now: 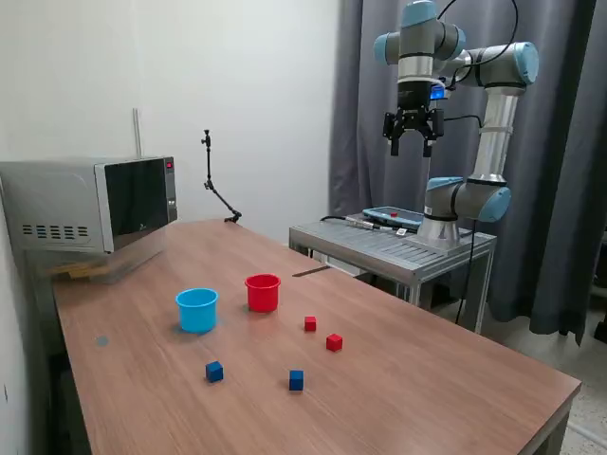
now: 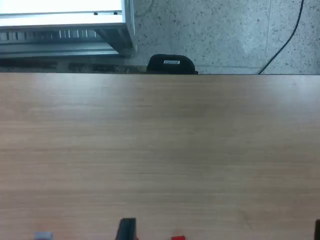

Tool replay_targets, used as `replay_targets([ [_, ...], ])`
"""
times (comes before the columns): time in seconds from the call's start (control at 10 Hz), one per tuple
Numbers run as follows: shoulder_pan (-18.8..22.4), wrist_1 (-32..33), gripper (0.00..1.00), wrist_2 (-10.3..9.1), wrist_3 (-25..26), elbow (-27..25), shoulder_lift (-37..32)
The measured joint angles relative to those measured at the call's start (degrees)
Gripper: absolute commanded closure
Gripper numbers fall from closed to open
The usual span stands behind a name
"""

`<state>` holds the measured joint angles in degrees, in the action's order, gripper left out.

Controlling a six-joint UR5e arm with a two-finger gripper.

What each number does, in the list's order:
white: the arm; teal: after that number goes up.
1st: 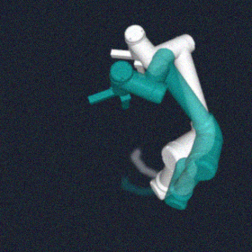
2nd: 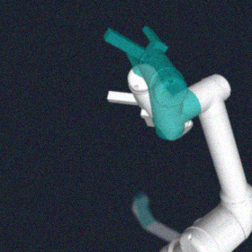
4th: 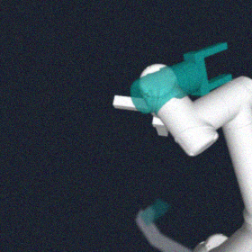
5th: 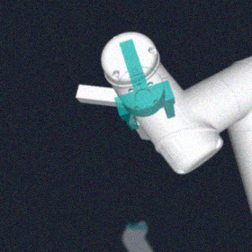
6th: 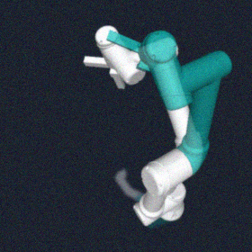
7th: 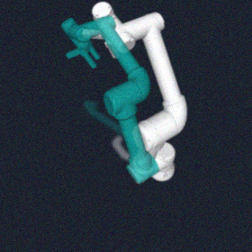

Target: Place red objects in the red bin, and blue objects in the blue bin.

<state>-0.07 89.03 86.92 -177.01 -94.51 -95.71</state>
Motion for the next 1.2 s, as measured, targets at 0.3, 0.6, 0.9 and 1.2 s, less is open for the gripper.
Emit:
replay_targets([
  [0.3,0.09,-0.15,0.00,0.05,-0.07,0.12,0.00],
  [0.6,0.07,0.25,0.00,0.02,-0.02,0.92,0.98],
  [0.9,0.00,2.65,0.00,0.00,0.00,6.56,7.13],
  [1.2,-0.03,7.97,0.00,0.00,-0.07,15.34,15.14],
])
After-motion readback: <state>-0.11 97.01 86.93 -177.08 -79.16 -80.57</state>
